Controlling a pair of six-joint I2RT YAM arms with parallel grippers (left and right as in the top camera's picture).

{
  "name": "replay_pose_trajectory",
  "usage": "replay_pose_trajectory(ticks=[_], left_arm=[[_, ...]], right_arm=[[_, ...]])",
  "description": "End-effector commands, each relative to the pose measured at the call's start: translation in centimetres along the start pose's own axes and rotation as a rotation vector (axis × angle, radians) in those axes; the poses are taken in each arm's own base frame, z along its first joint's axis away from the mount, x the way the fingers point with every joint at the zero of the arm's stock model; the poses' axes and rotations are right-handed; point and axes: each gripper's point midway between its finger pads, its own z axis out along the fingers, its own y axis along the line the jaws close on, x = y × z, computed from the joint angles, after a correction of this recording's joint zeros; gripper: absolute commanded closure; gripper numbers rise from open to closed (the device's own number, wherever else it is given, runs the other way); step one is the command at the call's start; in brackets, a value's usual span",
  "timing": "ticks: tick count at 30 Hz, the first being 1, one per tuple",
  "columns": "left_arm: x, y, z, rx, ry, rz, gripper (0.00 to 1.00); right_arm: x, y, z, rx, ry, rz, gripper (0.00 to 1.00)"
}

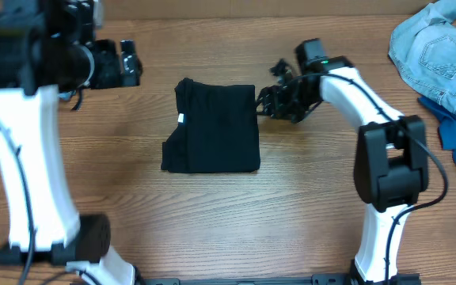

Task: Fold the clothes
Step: 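Move the right gripper to the top-right and bring the left gripper toward the bundle, then grasp the black bundle's left edge with the left gripper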

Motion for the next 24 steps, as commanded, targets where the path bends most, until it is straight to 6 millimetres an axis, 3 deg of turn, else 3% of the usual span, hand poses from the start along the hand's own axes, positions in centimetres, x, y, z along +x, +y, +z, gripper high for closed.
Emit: replay_pose_trajectory(ticks=[1,5,8,10,15,24], left_arm=[[-0.3,0.3,5.2,0.06,0.124,-0.013,0.0],[-1.0,1.0,8.9,0.065,0.172,-0.023,0.0],[-1.0,1.4,11.2,0.12,0.22,-0.037,0.0],[-0.8,1.2,12.8,0.206,0.257,-0.049,0.0],[0.3,1.7,16.4,0.402,0.367,-0.086,0.0],[4.1,3.5,23.2,0.448,0.526,-0.011,0.0]], right_arm=[[-2.7,0.3,-8.5,-0.074,-0.177,0.026,0.21],[-3.3,-1.3,-14.8,-0.124,-0.297,0.118,0.18],[-3.2,-3.6,-19.0,-0.129,-0.381,0.243,0.09],[-3.2,-5.2,-20.7,-0.133,-0.42,0.333,0.05],[-2.8,-8.1,-23.2,-0.128,-0.478,0.416,0.01],[-2.3,-8.9,-23.5,-0.114,-0.477,0.447,0.0]])
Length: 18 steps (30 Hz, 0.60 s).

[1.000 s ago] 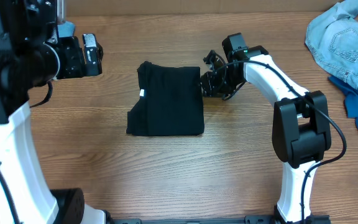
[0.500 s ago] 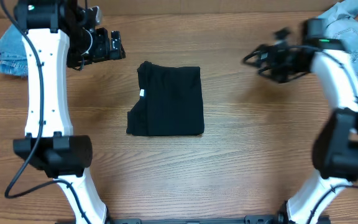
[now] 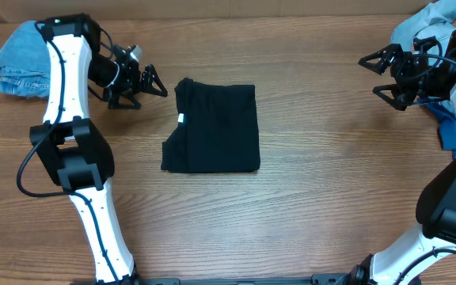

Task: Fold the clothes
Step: 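Grasp the black bundle's left edge with the left gripper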

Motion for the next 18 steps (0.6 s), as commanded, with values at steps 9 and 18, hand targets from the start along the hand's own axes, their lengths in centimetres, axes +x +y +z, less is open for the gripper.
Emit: replay_pose_trajectory(ticks=[9,18], left_arm=[[-0.1,1.5,4.9,0.079,0.079,0.089,0.0],[0.7,2.6,9.6,0.215,0.099,0.102,0.0]], right_arm=[[-0.4,0.8,-0.5,-0.003,-0.021,-0.019,0.0],[-1.5,-2.0,-0.8,0.163,-0.082,-0.02,0.0]])
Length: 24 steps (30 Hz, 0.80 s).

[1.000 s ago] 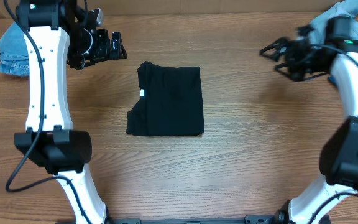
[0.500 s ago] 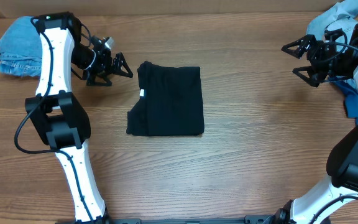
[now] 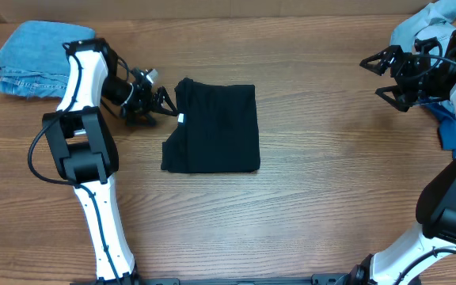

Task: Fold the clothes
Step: 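Grasp the black bundle's left edge with the left gripper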

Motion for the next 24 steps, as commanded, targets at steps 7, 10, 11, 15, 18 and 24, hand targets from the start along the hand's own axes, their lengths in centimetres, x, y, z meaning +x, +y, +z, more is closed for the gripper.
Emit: replay_pose_trajectory(ticks=[7,10,11,15,18,24], left_arm=[[-0.6,0.1,5.8,0.058,-0.001,0.044,0.0],[-0.6,0.5,7.8,-0.001,0.021,0.027,0.0],[-0.5,0.6,8.6,-0.031,0.033,0.014,0.0],[0.0,0.4,10.4,-0.091,0.068,0.007,0.0],[0.2,0.1,11.0,-0.119,0.087,-0.007,0.0],[0.1,-0.8,11.3,-0.083,0.082,-0.022,0.0]], right_arm=[[-1.3,-1.6,-0.8,0.134,-0.073,-0.021,0.0],[-1.3,-1.6,-0.8,0.134,-0.073,-0.021,0.0],[-1.3,-1.6,-0.8,0.134,-0.074,-0.021,0.0],[-1.3,-1.6,-0.8,0.133,-0.073,-0.021,0.0],[-1.3,-1.6,-0.8,0.134,-0.073,-0.02,0.0],[-1.3,-1.6,-0.8,0.134,-0.073,-0.021,0.0]])
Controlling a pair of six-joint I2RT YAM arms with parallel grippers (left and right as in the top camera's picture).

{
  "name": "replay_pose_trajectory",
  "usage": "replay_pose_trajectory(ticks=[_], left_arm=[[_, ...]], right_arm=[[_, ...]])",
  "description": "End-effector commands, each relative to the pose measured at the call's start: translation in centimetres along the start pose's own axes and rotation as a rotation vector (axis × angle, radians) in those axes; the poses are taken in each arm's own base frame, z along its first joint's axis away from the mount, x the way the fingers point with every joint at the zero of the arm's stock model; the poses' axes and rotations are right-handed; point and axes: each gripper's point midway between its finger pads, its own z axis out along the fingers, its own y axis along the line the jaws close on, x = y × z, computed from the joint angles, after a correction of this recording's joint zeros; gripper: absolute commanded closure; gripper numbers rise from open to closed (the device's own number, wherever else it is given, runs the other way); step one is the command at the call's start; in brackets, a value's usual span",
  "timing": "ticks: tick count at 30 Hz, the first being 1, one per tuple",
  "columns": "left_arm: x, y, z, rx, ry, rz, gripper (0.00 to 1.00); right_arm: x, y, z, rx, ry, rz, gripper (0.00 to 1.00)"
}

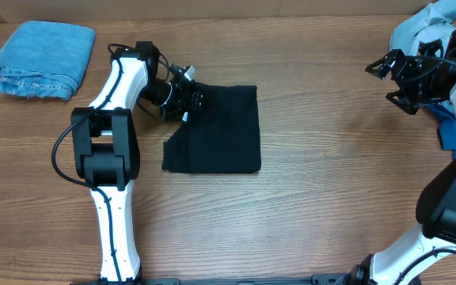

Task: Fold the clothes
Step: 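Grasp the black bundle's left edge with the left gripper, then lift the black bundle and carry it to the top-left onto the blue towel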

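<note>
A black garment lies folded into a rough square at the middle of the table. My left gripper is over its upper left corner, dark against the dark cloth, so I cannot make out how its fingers stand or whether they hold the fabric. My right gripper is open at the far right, well away from the black garment and close to a heap of unfolded clothes.
A folded light-blue denim piece rests at the back left corner. Below the heap at the right edge lies a dark blue cloth. The wooden table stretches bare in front of the garment.
My left gripper was open just left of the black garment's upper left corner and is now over that corner. My right gripper has shifted slightly to the right.
At first my right gripper was at the black garment's upper right edge and my left arm was raised at the far left. Then the right gripper stood open by the heap, with the left gripper open left of the garment. It was nearer later and is now on the corner.
</note>
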Motion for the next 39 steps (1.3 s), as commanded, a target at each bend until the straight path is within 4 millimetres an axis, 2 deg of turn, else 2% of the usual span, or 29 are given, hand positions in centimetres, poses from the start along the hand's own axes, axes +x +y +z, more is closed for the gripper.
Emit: replay_pose_trajectory(ticks=[1,5,14,21,23,27,31,35,37,39], left_arm=[[3.5,5.7,4.2,-0.13,0.147,-0.133,0.0],[4.1,5.6,4.1,-0.13,0.173,-0.119,0.0],[8.1,6.1,4.6,-0.229,0.343,-0.089,0.0],[8.1,6.2,4.7,-0.243,0.343,-0.094,0.02],[8.1,6.7,4.5,-0.275,0.348,-0.09,0.14],[8.1,7.0,4.5,-0.291,0.348,-0.086,0.68],[7.3,7.2,4.7,-0.304,0.309,-0.119,0.94],[6.7,7.1,4.6,-0.305,0.283,-0.139,0.96],[6.2,6.6,4.0,-0.306,0.27,-0.149,0.96],[5.4,5.1,2.7,-0.288,0.242,-0.145,0.96]], right_arm=[[-0.5,0.7,-0.7,-0.006,-0.026,-0.018,0.0],[-0.5,0.7,-0.7,-0.006,-0.026,-0.018,0.0],[-0.5,0.7,-0.7,-0.006,-0.026,-0.018,0.0],[-0.5,0.7,-0.7,-0.006,-0.026,-0.018,0.0],[-0.5,0.7,-0.7,-0.006,-0.026,-0.018,0.0],[-0.5,0.7,-0.7,-0.006,-0.026,-0.018,0.0],[-0.5,0.7,-0.7,-0.006,-0.026,-0.018,0.0],[-0.5,0.7,-0.7,-0.007,-0.026,-0.018,0.0],[-0.5,0.7,-0.7,-0.006,-0.026,-0.018,0.0],[-0.5,0.7,-0.7,-0.007,-0.026,-0.018,0.0]])
